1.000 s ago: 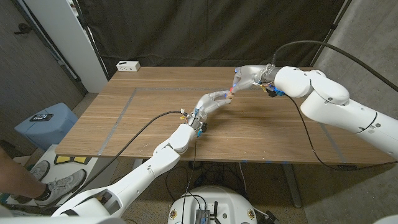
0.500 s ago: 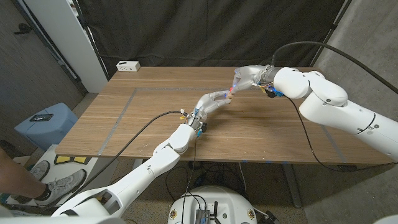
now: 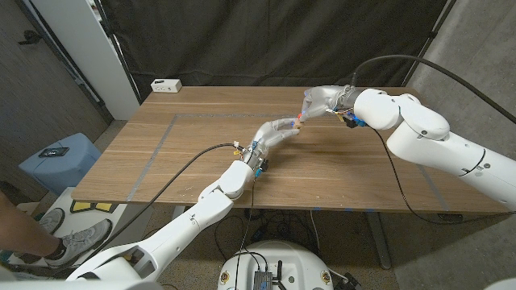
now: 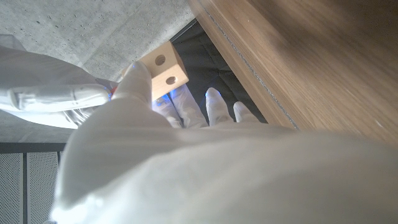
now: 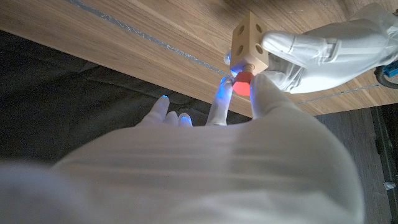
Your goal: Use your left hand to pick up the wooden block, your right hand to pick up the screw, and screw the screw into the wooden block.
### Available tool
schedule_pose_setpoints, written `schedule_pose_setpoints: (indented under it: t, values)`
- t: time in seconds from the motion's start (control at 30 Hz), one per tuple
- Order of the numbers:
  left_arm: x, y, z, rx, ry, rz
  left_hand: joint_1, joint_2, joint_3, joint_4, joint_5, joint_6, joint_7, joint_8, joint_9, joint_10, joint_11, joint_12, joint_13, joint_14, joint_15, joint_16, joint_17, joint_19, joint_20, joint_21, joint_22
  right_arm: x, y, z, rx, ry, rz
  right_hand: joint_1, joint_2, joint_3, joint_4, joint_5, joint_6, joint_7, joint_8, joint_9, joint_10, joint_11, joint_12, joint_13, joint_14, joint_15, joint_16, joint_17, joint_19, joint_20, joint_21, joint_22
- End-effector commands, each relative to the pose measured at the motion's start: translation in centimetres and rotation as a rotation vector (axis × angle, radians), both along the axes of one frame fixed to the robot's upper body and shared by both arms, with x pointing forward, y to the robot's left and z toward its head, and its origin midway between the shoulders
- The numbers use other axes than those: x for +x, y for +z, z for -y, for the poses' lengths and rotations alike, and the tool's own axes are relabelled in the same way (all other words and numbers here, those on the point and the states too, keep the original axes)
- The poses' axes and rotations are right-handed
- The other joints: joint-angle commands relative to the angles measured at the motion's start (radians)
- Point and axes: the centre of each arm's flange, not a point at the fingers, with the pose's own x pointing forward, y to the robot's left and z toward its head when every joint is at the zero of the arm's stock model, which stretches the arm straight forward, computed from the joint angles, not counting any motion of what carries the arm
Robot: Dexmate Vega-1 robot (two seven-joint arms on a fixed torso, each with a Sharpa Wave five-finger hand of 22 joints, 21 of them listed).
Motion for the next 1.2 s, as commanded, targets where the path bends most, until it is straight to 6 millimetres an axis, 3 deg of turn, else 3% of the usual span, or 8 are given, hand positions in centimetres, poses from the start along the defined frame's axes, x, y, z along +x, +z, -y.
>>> schedule_pose_setpoints:
  t: [0.03, 0.47, 1.2]
  values:
    - [-0.16, -0.18, -0.08, -0.002, 0.003, -0.001, 0.001, 0.007, -0.002, -0.001, -0.001, 0.0, -0.001, 0.008, 0.005, -0.003, -0.003, 0.002, -0.001, 0.004, -0.095, 0.001, 0.003, 0.003, 0.002, 0.008, 0.002, -0.2, -0.37, -0.31, -0.005, -0.003, 0.001, 0.011, -0.003, 0.006, 0.0, -0.001, 0.014, 0.001, 0.011, 0.006, 0.006, 0.003, 0.006, 0.004, 0.008, 0.002, 0.01, 0.004, 0.009, 0.0, 0.009, 0.004]
    - [-0.15, -0.21, -0.27, -0.001, 0.009, -0.002, 0.003, 0.009, -0.002, -0.001, -0.001, 0.0, 0.0, 0.008, 0.005, -0.002, -0.003, 0.003, -0.001, 0.006, -0.094, 0.002, 0.003, 0.004, 0.001, 0.008, 0.002, -0.23, -0.47, -0.53, -0.007, -0.008, 0.009, 0.006, -0.003, 0.002, 0.004, -0.003, 0.034, -0.007, 0.037, 0.022, 0.032, -0.001, 0.011, 0.004, 0.018, 0.0, 0.011, 0.005, 0.02, -0.001, 0.009, 0.004]
    - [-0.06, -0.18, -0.53, -0.001, 0.01, -0.003, 0.007, 0.015, 0.0, -0.002, -0.002, -0.002, 0.002, 0.007, 0.005, -0.004, -0.003, 0.002, -0.002, 0.005, -0.094, 0.002, 0.003, 0.004, 0.003, 0.008, 0.002, -0.2, -0.6, -1.16, -0.018, -0.028, 0.027, -0.042, -0.01, -0.027, 0.024, -0.013, 0.103, -0.012, 0.115, 0.069, 0.08, -0.013, 0.017, 0.003, 0.048, -0.007, 0.015, 0.008, 0.044, -0.004, 0.009, 0.004]
